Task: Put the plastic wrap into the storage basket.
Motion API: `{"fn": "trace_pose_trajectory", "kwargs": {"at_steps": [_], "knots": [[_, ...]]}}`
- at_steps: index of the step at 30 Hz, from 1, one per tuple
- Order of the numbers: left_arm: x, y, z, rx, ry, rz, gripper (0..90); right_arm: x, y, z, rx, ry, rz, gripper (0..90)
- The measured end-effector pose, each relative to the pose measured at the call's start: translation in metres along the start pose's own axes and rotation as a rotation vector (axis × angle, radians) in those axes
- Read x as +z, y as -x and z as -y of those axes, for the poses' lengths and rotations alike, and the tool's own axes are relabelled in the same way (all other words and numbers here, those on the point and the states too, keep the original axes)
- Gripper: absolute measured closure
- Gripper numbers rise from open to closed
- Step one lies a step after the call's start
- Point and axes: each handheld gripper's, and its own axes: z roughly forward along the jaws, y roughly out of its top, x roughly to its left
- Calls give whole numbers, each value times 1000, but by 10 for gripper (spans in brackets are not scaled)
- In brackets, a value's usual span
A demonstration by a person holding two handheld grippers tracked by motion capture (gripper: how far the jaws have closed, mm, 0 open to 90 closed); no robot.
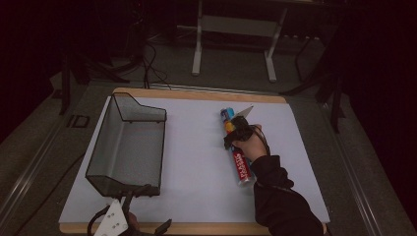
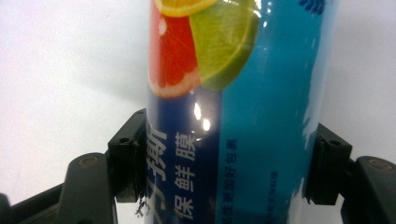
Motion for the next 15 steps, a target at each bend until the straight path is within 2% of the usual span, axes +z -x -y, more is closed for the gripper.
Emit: {"fn": "trace_pose_trajectory", "kwargs": {"at_steps": [6,15], "knots": [[0,0,0,-1,-3,-1,24,-8,2,-1,-4,-3,-19,315],[1,0,0,1,-2,-3,24,-27,2,-3,-3,29,-36,316]]}}
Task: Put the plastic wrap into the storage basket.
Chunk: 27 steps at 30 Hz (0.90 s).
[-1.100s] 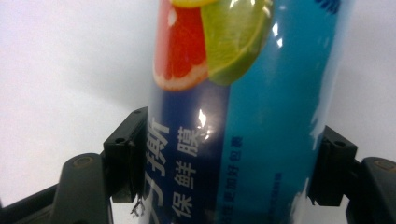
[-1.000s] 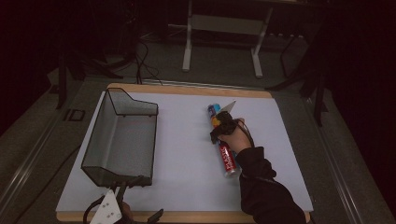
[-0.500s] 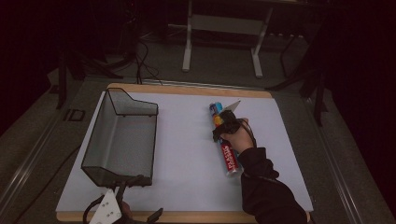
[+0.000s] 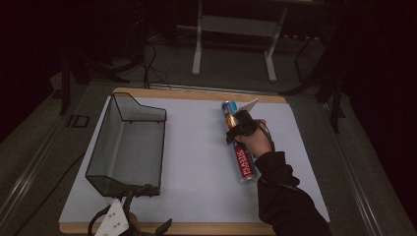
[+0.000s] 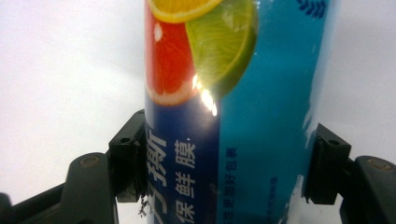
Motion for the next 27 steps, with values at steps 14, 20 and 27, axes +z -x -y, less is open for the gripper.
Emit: {"fn": "trace_pose_trajectory", "kwargs": {"at_steps": [14,20,27], "knots": [[0,0,0,0,1,-2,24,-52,-23,-6,-32,170,-101,316],[0,0,0,-1,-1,-2,24,-74,-34,-9,-43,229,-162,317],[0,0,0,0,3,-7,24,-90,-53,-13,-59,290,-206,317]]}}
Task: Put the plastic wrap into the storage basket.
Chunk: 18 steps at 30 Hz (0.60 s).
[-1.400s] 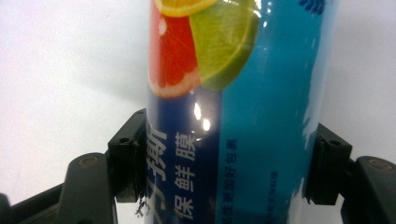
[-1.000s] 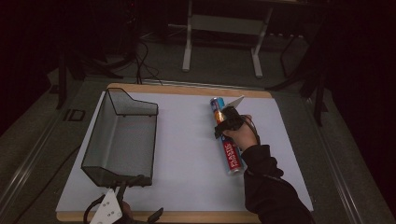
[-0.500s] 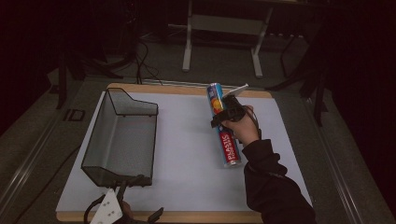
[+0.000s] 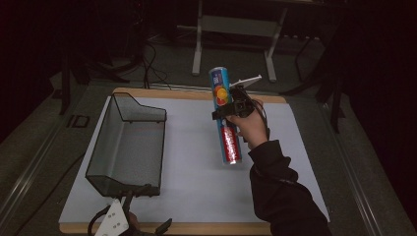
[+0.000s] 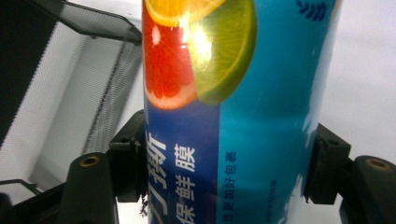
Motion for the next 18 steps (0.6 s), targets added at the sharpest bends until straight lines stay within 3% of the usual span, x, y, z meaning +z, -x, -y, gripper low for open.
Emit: {"fn": "trace_pose_trajectory", "kwargs": {"at_steps": [5,11,18], "knots": [[-1,0,0,4,2,-2,24,-4,-13,-5,-3,33,-43,317],[0,1,0,5,-1,-8,24,-9,-36,-9,0,136,-86,317],[-2,0,0,1,6,-18,24,-6,-59,-12,0,167,-153,317]]}}
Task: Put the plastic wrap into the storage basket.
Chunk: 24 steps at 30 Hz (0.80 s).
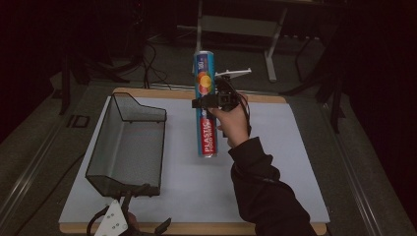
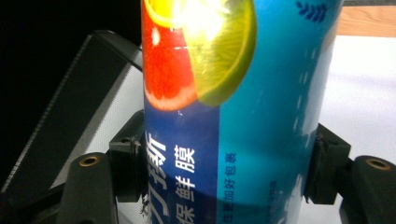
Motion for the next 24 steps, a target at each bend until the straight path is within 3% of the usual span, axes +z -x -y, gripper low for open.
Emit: {"fn": "trace_pose_trajectory", "kwargs": {"at_steps": [3,6,10,18,22,24], "knots": [[0,0,0,5,-4,1,24,6,-12,0,-23,2,-5,317],[1,1,0,15,-10,-7,24,11,-22,0,-24,16,-35,317],[1,0,1,19,-24,-22,24,20,-39,-1,-22,9,-42,317],[-1,1,0,16,-9,-18,24,50,-71,1,-49,2,-109,317],[-1,1,0,18,-13,-18,24,63,-87,4,-80,8,-109,317],[-2,1,0,20,-11,-17,24,70,-92,5,-82,13,-139,318]]}}
